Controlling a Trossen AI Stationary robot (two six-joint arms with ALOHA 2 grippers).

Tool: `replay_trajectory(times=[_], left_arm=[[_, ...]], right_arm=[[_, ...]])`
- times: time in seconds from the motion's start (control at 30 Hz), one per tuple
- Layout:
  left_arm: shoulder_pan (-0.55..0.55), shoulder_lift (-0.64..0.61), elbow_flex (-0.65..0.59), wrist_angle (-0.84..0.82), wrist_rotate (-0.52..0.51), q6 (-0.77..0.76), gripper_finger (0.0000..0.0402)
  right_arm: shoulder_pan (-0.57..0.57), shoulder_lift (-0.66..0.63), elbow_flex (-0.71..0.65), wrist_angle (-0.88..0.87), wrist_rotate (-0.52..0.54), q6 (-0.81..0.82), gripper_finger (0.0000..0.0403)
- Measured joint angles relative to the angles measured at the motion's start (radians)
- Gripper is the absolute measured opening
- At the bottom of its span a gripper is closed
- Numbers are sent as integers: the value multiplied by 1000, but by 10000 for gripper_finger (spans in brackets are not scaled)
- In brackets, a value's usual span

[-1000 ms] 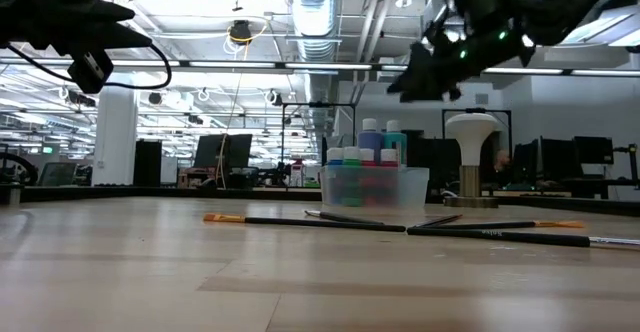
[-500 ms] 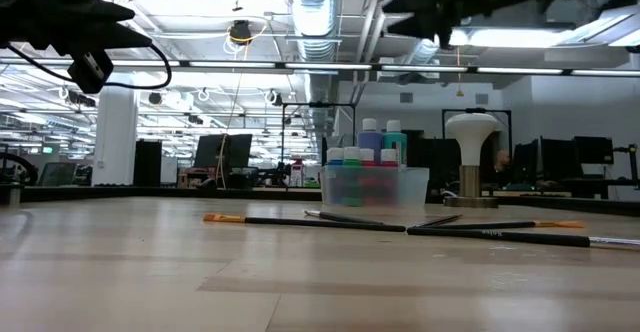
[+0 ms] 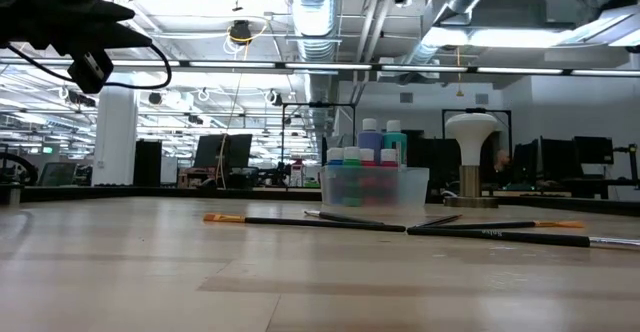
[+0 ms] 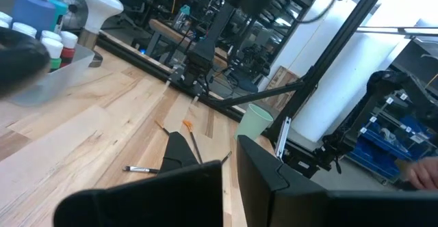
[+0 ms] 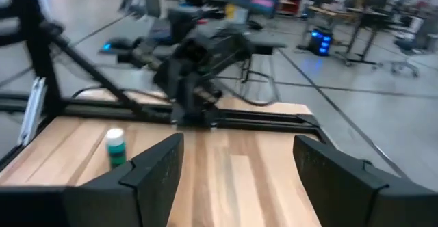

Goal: Pick & Place Paint Supplies
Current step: Put the dark green paint bottle into the transparent bin

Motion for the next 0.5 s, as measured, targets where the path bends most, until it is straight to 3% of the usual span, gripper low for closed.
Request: replay_trajectory(times=[0.5], left_arm=[[0,0,0,1,0,0,2]], right_arm=[[148,344,225,-1,-3,47,270]])
